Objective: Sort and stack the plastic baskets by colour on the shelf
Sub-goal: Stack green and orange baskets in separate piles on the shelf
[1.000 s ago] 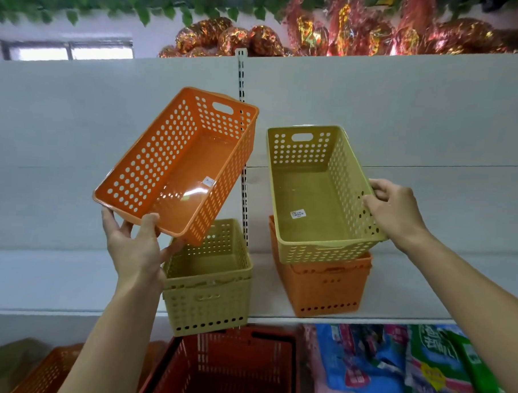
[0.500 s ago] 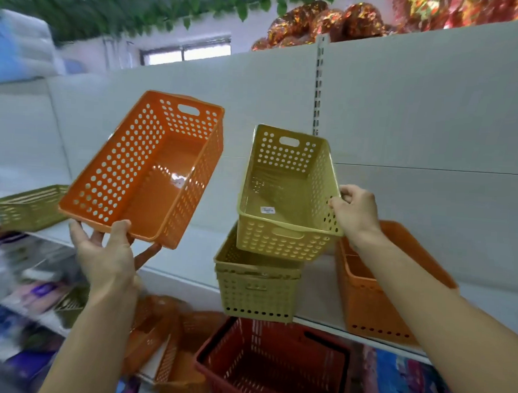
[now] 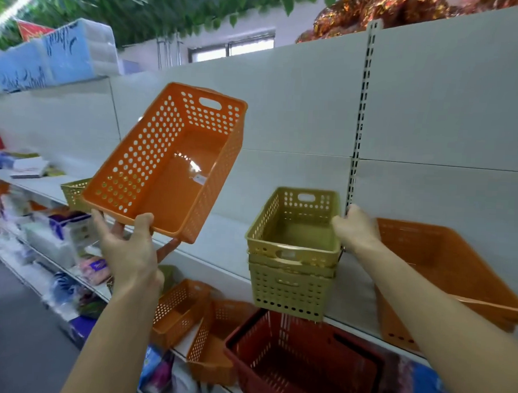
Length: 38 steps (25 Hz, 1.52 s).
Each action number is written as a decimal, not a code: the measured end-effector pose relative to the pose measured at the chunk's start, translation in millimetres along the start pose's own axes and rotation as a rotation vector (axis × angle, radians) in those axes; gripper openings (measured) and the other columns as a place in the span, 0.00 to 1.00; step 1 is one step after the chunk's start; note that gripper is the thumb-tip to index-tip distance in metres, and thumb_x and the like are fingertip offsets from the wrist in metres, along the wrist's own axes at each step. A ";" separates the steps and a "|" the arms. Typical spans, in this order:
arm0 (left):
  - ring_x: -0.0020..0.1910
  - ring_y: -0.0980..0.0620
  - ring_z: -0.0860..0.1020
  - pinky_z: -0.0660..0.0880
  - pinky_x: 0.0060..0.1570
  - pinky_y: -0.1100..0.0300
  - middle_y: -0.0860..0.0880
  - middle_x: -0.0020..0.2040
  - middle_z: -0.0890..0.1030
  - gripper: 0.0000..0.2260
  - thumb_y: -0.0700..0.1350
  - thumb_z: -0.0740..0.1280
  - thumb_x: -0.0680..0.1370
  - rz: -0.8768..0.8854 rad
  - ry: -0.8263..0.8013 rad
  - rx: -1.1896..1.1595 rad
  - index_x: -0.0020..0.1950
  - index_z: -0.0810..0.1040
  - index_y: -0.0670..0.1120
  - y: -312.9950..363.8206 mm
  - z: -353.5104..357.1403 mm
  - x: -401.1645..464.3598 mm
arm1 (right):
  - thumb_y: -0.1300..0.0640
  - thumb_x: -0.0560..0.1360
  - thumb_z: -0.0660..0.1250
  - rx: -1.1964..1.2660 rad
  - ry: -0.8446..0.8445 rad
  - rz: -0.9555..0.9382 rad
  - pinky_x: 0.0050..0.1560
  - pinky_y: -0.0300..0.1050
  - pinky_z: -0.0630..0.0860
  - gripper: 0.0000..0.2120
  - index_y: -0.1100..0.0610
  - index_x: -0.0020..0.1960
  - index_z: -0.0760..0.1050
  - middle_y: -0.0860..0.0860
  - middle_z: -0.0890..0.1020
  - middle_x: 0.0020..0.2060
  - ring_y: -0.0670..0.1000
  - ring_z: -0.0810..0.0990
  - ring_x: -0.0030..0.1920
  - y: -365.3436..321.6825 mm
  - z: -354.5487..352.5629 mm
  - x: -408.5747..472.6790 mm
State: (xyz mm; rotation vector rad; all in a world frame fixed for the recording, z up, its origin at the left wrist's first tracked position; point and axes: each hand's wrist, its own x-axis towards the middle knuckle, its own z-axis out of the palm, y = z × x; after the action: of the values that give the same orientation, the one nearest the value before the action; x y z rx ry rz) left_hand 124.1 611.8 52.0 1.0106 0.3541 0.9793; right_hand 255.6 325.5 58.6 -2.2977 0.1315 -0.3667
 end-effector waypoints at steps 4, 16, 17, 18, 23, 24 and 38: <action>0.65 0.45 0.77 0.84 0.41 0.45 0.51 0.73 0.72 0.38 0.39 0.66 0.80 -0.014 -0.080 -0.027 0.80 0.50 0.63 -3.4 31.9 -42.2 | 0.43 0.79 0.57 0.250 -0.112 -0.364 0.71 0.58 0.65 0.31 0.52 0.77 0.54 0.54 0.66 0.74 0.54 0.67 0.71 -28.4 -20.0 -53.6; 0.69 0.60 0.66 0.70 0.57 0.61 0.57 0.77 0.59 0.45 0.55 0.72 0.74 0.109 -0.539 0.116 0.79 0.44 0.65 -31.6 121.5 -203.2 | 0.60 0.79 0.59 0.440 0.285 -0.375 0.33 0.37 0.80 0.17 0.52 0.67 0.68 0.44 0.81 0.44 0.43 0.82 0.36 48.8 -100.0 -102.3; 0.71 0.59 0.65 0.70 0.57 0.63 0.56 0.80 0.56 0.45 0.55 0.72 0.73 0.137 -0.615 0.132 0.79 0.42 0.65 -33.1 125.6 -203.6 | 0.60 0.80 0.58 0.425 0.328 -0.378 0.33 0.37 0.80 0.17 0.50 0.68 0.68 0.42 0.81 0.43 0.43 0.82 0.36 58.7 -113.9 -101.1; 0.72 0.58 0.66 0.71 0.58 0.64 0.55 0.80 0.57 0.45 0.56 0.71 0.73 0.155 -0.718 0.144 0.79 0.43 0.65 -34.8 130.7 -206.6 | 0.60 0.81 0.57 0.394 0.365 -0.377 0.35 0.38 0.81 0.19 0.50 0.70 0.67 0.40 0.80 0.44 0.44 0.82 0.37 69.8 -127.8 -99.7; 0.67 0.62 0.74 0.79 0.55 0.65 0.58 0.72 0.68 0.43 0.52 0.72 0.74 0.146 -1.125 0.207 0.80 0.48 0.61 -55.3 154.8 -222.2 | 0.60 0.82 0.55 0.210 0.445 -0.328 0.34 0.38 0.79 0.20 0.53 0.73 0.64 0.47 0.80 0.49 0.44 0.81 0.39 112.0 -174.5 -83.8; 0.66 0.61 0.75 0.79 0.56 0.63 0.59 0.71 0.69 0.43 0.53 0.72 0.73 0.136 -1.163 0.229 0.80 0.48 0.61 -59.8 159.6 -222.0 | 0.60 0.82 0.54 0.173 0.435 -0.295 0.33 0.36 0.77 0.20 0.54 0.73 0.65 0.48 0.81 0.49 0.44 0.81 0.37 117.6 -179.6 -79.1; 0.66 0.62 0.69 0.65 0.62 0.63 0.61 0.66 0.71 0.27 0.51 0.65 0.81 0.123 -1.188 0.726 0.78 0.62 0.50 -69.2 162.2 -231.8 | 0.50 0.80 0.56 -0.307 0.100 -0.028 0.66 0.56 0.68 0.24 0.55 0.74 0.62 0.54 0.70 0.72 0.56 0.68 0.71 129.7 -173.3 -88.6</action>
State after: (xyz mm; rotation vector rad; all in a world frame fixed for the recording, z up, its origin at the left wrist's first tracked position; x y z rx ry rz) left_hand 139.9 321.3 38.8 2.0914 -0.3946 0.1914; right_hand 121.3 134.1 56.4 -2.5855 0.2189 -0.5054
